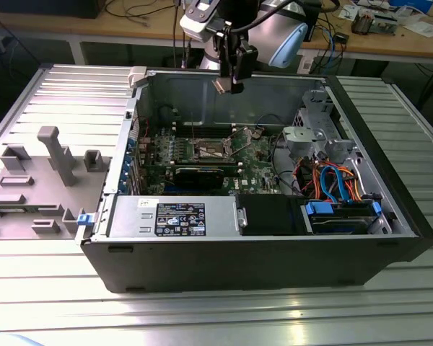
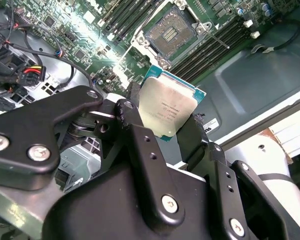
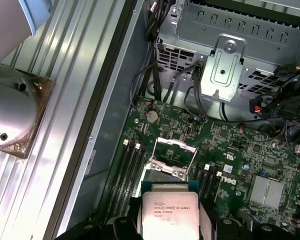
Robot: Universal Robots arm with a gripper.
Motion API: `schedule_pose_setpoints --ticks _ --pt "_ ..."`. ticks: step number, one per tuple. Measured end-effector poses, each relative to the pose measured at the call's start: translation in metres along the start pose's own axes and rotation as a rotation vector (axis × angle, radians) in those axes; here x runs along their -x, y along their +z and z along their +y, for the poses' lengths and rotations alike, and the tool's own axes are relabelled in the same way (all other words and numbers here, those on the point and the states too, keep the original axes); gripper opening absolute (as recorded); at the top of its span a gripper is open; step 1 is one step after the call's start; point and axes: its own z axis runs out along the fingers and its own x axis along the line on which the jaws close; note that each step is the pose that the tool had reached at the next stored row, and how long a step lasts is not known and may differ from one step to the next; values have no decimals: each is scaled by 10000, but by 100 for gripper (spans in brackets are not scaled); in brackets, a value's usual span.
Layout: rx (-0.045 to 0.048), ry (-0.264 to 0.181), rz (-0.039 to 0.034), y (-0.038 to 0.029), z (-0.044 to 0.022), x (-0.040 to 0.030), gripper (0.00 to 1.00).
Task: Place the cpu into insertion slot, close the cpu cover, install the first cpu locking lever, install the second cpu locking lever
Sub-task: 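Place the cpu into insertion slot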
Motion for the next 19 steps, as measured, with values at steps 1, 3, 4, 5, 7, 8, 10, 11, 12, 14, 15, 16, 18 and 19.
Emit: schedule_pose_setpoints --ticks 1,3,4,5,7,8,10,11,12,14,15,16,18,19 --pt "1 60 -6 0 0 0 54" --pt "2 124 -12 0 0 0 54" --pt "3 125 -12 0 0 0 54" --pt "3 125 -12 0 0 0 54" --pt "3 127 -12 1 0 0 54" --pt "2 127 -12 1 0 0 54" --pt "2 127 -12 2 0 0 54" --pt "2 127 -12 3 0 0 54" --pt "2 127 -12 5 0 0 54" --pt "2 127 -12 11 -1 0 54" --pt "2 127 -12 14 -1 0 54" --pt "3 129 -12 16 -1 0 54" --pt "5 244 -22 22 -2 0 54" --pt "8 362 -33 24 -2 0 54"
